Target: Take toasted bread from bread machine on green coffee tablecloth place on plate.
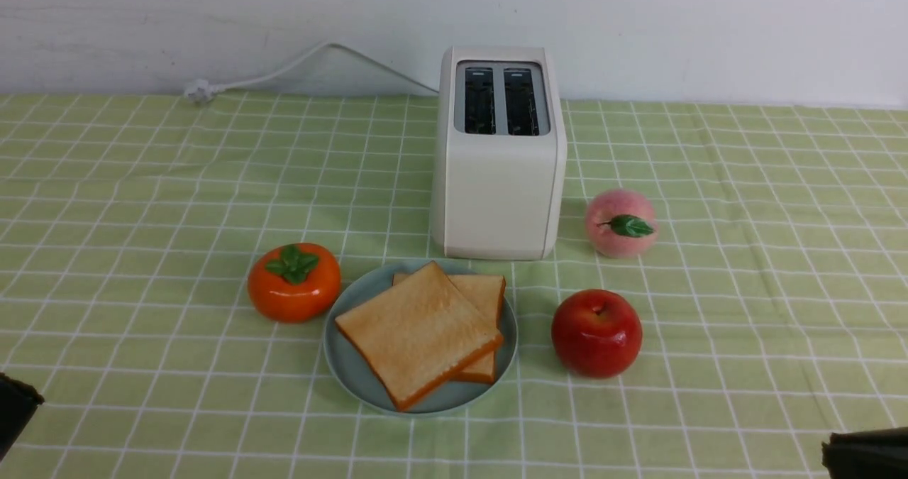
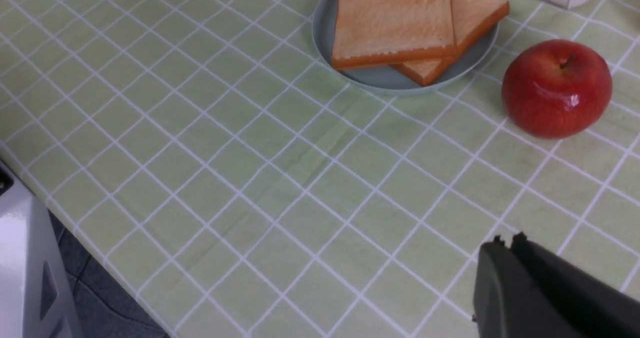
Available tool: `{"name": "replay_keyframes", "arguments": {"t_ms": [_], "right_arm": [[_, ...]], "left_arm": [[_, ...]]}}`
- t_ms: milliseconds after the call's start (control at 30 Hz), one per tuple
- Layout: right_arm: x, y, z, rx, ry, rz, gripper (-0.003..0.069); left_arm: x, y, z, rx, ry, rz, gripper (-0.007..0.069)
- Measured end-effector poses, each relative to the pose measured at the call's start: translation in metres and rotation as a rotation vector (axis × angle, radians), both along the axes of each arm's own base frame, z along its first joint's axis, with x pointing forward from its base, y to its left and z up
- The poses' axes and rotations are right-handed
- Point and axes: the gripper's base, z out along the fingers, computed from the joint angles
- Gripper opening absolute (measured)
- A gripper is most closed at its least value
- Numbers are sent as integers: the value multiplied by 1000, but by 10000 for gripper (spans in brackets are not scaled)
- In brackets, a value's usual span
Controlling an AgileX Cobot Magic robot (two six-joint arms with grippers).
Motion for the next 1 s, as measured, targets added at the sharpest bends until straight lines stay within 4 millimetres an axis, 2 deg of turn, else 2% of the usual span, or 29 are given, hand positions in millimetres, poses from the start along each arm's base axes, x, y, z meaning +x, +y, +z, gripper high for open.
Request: {"name": "replay_keyframes", "arguments": {"t_ms": [267, 367, 500, 633, 700, 733, 767, 800, 833, 933, 1000], "right_arm": [[-1, -1, 0, -5, 0, -3, 23], [-3, -10, 1, 22, -20, -61, 22], [-8, -29, -10, 31, -83, -198, 6], [-12, -50, -59, 2, -214, -407, -15], [-16, -57, -90, 23, -267, -491, -19], [-18, -59, -96, 36, -301, -519, -20], [-19, -61, -115, 39, -324, -554, -19], [-19, -62, -114, 45, -340, -559, -19], [-21, -64, -134, 48, -361, -591, -20], [-23, -67, -158, 59, -397, -627, -20], [-25, -67, -164, 44, -384, -622, -20]], "left_arm": [[0, 0, 0, 0, 0, 0, 47], [0, 0, 0, 0, 0, 0, 50], [0, 0, 0, 0, 0, 0, 50], [0, 0, 0, 0, 0, 0, 52], [0, 0, 0, 0, 0, 0, 56], [0, 0, 0, 0, 0, 0, 57], [0, 0, 0, 0, 0, 1, 57], [0, 0, 0, 0, 0, 1, 57], [0, 0, 0, 0, 0, 1, 58], [0, 0, 0, 0, 0, 1, 59], [0, 0, 0, 0, 0, 1, 59]]}}
